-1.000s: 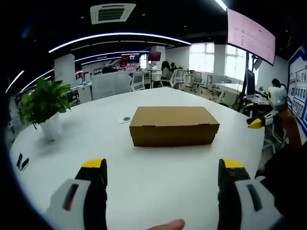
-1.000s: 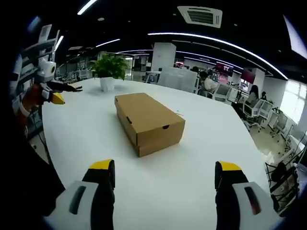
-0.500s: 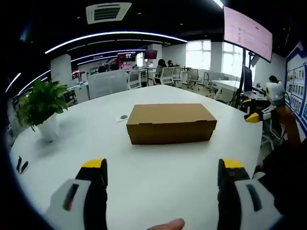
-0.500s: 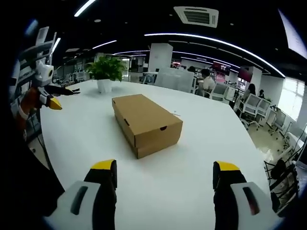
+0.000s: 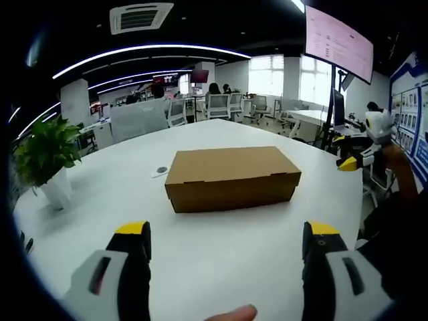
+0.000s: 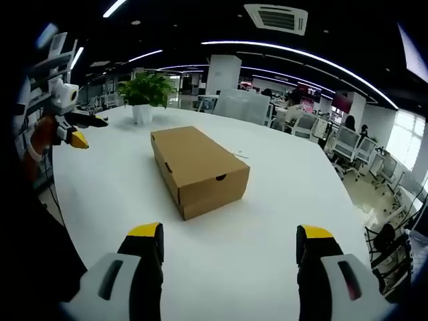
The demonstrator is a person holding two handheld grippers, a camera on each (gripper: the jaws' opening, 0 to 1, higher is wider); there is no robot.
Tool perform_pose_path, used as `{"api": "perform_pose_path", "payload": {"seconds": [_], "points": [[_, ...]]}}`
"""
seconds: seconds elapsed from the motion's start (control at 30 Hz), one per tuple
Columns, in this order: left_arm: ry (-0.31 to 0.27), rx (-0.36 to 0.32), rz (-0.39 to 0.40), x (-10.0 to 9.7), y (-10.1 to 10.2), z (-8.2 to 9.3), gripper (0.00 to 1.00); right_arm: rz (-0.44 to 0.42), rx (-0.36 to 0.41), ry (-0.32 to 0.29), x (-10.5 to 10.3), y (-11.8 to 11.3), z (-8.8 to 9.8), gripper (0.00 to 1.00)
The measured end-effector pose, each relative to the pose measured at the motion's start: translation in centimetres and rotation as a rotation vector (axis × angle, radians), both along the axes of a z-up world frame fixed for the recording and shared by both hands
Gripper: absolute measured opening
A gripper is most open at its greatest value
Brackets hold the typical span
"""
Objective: Operate the shoe box by opening the lid, removing the specified soft item, and placing it in the target area until the item is outside and the box remains undamaged.
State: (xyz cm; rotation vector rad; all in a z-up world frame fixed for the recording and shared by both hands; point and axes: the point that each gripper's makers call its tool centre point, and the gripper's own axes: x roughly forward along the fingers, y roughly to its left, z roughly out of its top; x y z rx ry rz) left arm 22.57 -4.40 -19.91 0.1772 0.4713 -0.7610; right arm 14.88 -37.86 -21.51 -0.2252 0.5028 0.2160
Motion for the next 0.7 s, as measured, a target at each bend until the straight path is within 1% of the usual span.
{"api": "perform_pose_path", "payload": {"seconds": [0.13,0.33,0.5,0.7], "points": [[-0.001,0.007,-0.016,-0.5,-0.4,0.0,0.96,-0.008,-0.003,0.0,-0.6,-0.2,0.0,0.84],[0.003,0.007,-0.009,-1.7,0.6,0.1,0.95,-0.005,0.014,-0.003,-0.8,0.2,-0.2,0.83],[-0.004,0.019,0.011,-1.9,1.3,0.1,0.94,0.021,0.023,-0.005,-0.6,1.0,-0.2,0.83],[-0.012,0.026,0.013,-1.9,1.1,0.2,0.93,0.024,0.025,-0.012,-0.8,0.8,-0.2,0.83]]}}
